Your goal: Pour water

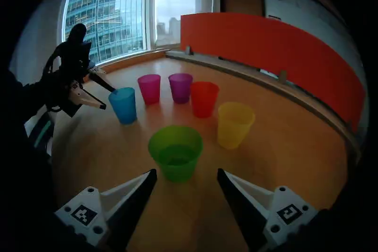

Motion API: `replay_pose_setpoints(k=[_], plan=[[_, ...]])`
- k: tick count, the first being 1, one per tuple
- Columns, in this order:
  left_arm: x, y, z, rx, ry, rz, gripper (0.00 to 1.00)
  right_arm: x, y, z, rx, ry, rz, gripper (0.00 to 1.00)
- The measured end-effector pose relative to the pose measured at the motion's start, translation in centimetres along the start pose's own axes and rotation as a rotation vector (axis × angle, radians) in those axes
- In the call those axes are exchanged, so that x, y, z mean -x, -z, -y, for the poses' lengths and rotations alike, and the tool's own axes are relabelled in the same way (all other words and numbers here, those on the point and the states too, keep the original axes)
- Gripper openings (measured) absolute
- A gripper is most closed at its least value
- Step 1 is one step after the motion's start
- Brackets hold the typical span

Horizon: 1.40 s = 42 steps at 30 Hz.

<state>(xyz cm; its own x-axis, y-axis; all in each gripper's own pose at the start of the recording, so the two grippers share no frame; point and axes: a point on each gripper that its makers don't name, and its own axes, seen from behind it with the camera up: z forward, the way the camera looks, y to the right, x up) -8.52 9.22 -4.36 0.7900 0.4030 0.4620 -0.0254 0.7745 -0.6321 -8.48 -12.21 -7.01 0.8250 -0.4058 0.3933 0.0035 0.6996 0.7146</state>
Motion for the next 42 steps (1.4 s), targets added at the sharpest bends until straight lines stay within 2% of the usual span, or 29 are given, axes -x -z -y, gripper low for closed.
replay_pose_setpoints(k=[9, 13, 21, 33, 42], plan=[[-0.2, 1.3, 1.1, -0.078, 0.023, -0.042, 0.97, -0.3, 2.1, -0.9, 0.051, -0.047, -0.045, 0.99], [-0.7, 1.9, 1.7, -0.117, 0.033, -0.072, 0.97, -0.6, 3.1, -1.8, 0.094, -0.061, -0.069, 1.00], [-1.3, 3.3, 2.7, -0.175, 0.059, -0.139, 0.97, -2.4, 4.8, -3.0, 0.161, -0.107, -0.153, 0.99], [-3.5, 5.7, 5.4, -0.291, 0.091, -0.273, 0.98, -5.1, 6.6, -6.1, 0.305, -0.152, -0.277, 0.99], [-5.7, 7.5, 7.3, -0.363, 0.130, -0.391, 0.97, -6.3, 7.7, -8.7, 0.444, -0.170, -0.363, 0.99]])
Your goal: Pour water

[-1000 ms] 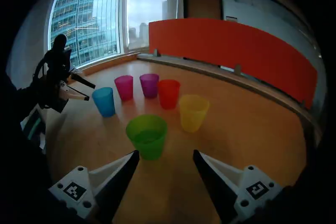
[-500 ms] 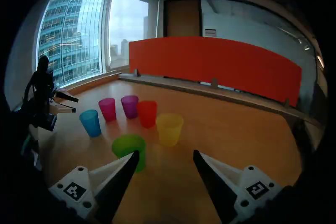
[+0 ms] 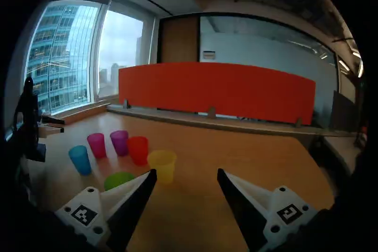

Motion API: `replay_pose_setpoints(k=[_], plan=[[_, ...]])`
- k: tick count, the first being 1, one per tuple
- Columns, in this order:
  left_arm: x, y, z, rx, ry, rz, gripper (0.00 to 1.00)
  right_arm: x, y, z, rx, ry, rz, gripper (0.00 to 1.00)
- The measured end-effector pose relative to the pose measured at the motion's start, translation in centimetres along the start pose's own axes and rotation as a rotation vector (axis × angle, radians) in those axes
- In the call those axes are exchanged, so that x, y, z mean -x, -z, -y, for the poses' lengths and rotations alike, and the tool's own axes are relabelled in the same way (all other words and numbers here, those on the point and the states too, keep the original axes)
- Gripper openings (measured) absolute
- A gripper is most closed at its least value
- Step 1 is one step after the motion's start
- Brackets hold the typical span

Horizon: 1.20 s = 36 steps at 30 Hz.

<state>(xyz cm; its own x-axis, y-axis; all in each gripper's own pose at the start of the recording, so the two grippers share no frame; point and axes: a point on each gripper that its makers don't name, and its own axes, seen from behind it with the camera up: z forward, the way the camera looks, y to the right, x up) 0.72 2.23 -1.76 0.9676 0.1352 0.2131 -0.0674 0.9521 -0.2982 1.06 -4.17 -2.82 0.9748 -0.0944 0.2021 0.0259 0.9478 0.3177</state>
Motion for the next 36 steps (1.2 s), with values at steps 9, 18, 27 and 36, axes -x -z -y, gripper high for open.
replay_pose_setpoints(k=[9, 18, 27, 36], plan=[[-2.7, 0.3, 0.7, -0.053, 0.034, -0.104, 0.98, -2.0, 0.0, -2.1, 0.121, -0.034, -0.093, 0.99], [-4.2, 0.6, 2.1, -0.135, 0.076, -0.176, 0.98, -2.9, 0.5, -3.9, 0.238, -0.047, -0.150, 0.99], [-5.1, 0.8, 3.3, -0.216, 0.095, -0.230, 0.98, -4.1, 1.0, -4.6, 0.311, -0.034, -0.183, 0.99], [-5.5, 1.1, 4.3, -0.287, 0.087, -0.272, 0.97, -4.9, 1.2, -4.3, 0.337, -0.032, -0.211, 0.99]])
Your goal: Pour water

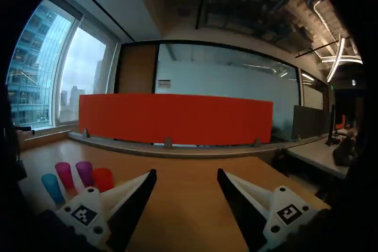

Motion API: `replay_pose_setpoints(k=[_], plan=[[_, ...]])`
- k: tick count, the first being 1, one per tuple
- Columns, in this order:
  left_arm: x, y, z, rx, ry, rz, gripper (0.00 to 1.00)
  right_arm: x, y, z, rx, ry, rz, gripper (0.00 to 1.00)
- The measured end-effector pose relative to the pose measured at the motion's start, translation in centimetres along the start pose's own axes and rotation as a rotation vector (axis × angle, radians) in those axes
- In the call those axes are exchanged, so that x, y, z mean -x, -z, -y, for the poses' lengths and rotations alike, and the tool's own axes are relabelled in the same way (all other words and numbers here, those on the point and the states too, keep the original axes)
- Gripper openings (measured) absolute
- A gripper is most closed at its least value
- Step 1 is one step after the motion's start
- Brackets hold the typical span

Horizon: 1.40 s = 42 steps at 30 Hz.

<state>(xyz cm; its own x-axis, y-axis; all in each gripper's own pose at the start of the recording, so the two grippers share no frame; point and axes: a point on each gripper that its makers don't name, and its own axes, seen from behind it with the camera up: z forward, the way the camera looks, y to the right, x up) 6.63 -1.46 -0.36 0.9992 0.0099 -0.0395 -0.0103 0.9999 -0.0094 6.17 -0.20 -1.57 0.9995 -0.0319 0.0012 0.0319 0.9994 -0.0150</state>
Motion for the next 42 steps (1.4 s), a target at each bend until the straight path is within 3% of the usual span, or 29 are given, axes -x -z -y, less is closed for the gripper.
replay_pose_setpoints(k=[8, 18, 42], plan=[[-0.1, 0.2, 0.4, -0.039, -0.024, -0.029, 0.97, -1.4, 0.2, 0.0, 0.009, -0.014, -0.036, 0.99], [2.4, 0.3, 0.4, -0.055, -0.010, -0.013, 0.97, -1.9, 0.4, 0.1, 0.015, -0.020, -0.044, 0.99], [5.7, 0.2, -1.0, -0.041, 0.013, -0.003, 0.97, -2.2, 0.7, -0.3, 0.023, -0.038, -0.049, 0.99]])
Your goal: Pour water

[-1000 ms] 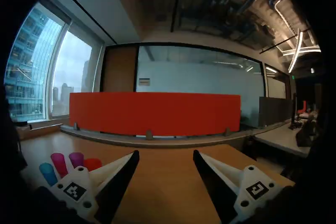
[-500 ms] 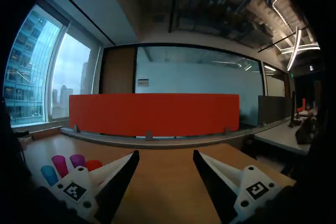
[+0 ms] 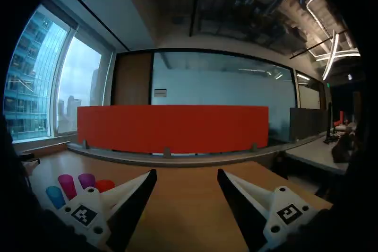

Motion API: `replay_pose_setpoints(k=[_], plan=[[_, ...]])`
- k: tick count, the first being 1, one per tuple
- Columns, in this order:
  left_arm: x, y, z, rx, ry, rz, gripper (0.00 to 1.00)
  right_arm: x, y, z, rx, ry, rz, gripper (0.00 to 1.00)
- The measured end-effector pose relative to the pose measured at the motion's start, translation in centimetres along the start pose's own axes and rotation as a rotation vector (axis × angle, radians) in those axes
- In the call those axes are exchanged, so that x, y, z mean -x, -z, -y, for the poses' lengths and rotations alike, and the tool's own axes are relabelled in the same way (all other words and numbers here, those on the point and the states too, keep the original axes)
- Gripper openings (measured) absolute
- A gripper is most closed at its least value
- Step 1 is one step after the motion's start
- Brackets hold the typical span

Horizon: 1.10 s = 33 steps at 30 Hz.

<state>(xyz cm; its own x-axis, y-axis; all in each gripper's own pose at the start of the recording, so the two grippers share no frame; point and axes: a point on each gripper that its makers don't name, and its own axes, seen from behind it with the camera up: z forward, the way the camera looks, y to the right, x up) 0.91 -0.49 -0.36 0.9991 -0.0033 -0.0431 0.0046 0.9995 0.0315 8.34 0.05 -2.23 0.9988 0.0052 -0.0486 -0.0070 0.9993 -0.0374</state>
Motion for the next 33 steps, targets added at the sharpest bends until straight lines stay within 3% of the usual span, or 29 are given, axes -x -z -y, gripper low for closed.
replay_pose_setpoints(k=[33], plan=[[1.3, -0.4, -0.5, 0.013, -0.005, 0.022, 0.97, 0.0, 0.1, -0.5, 0.014, -0.023, -0.003, 0.99]])
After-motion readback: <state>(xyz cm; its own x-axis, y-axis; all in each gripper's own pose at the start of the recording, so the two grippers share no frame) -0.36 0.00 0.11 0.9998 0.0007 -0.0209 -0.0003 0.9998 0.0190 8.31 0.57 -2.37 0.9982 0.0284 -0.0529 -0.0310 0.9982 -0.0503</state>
